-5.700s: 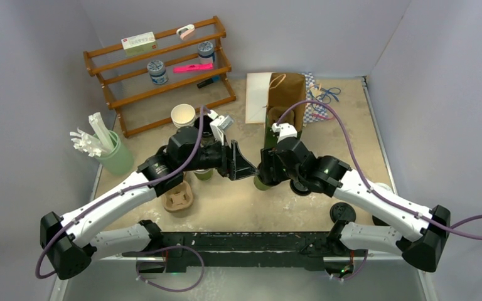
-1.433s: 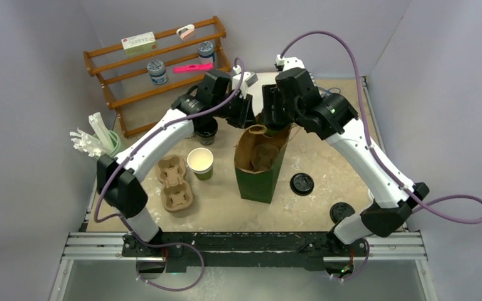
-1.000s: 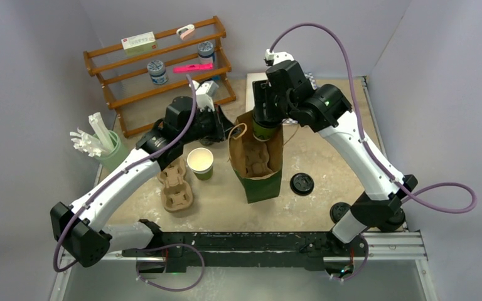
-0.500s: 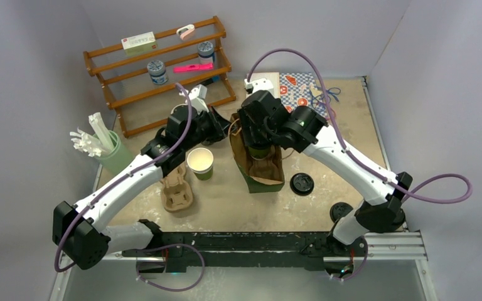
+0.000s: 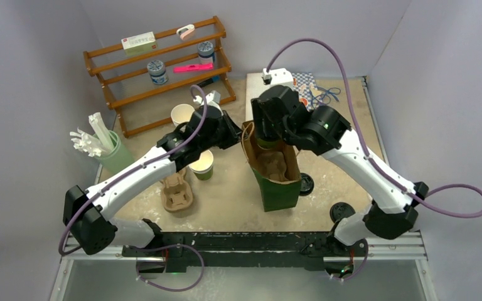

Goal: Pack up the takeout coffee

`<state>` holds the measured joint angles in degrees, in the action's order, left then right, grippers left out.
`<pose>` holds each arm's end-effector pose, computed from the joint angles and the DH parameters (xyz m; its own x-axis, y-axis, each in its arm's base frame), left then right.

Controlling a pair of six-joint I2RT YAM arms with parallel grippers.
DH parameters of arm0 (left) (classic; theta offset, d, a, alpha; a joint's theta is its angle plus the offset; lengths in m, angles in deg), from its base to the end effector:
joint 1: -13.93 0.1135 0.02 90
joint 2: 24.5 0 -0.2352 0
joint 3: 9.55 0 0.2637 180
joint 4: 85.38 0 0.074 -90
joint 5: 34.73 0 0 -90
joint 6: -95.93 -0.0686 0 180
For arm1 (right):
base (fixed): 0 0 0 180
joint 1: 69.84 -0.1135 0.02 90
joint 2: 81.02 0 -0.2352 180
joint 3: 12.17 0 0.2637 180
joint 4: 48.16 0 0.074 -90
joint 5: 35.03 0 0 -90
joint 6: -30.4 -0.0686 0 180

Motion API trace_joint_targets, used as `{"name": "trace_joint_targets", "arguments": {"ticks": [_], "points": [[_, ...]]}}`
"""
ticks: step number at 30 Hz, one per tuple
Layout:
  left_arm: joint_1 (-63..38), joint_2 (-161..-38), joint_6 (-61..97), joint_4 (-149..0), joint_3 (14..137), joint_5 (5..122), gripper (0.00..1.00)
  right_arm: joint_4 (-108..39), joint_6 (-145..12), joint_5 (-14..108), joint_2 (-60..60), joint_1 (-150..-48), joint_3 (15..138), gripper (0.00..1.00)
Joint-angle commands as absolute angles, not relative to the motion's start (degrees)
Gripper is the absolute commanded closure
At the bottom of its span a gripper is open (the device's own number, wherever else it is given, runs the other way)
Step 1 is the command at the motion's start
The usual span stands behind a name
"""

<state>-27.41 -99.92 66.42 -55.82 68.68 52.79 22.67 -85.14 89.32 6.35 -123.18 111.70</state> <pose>0.2658 -0.2299 0.2899 -0.7155 -0.5286 -0.4568 0.0167 0.6408 -0.7675 0.2275 0.2409 0.4316 -0.4694 -0.0345 -0.8823 -0.2014 0.9771 0.0689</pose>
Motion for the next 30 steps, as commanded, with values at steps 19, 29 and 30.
{"name": "trace_joint_targets", "arguments": {"ticks": [19,29,30], "points": [[-29.66,-101.96,56.19,-60.28,78.23,37.99,1.00,5.05,-84.41,88.37,-4.57,-126.10,86.39,0.83],[-29.71,-96.41,43.30,-71.26,72.14,48.30,1.00,-9.07,-83.31,93.88,-12.03,-126.09,70.76,0.85],[-29.69,-95.88,43.10,-72.98,71.14,49.45,1.00,-9.87,-83.41,94.44,-11.69,-126.10,70.41,0.85]]}}
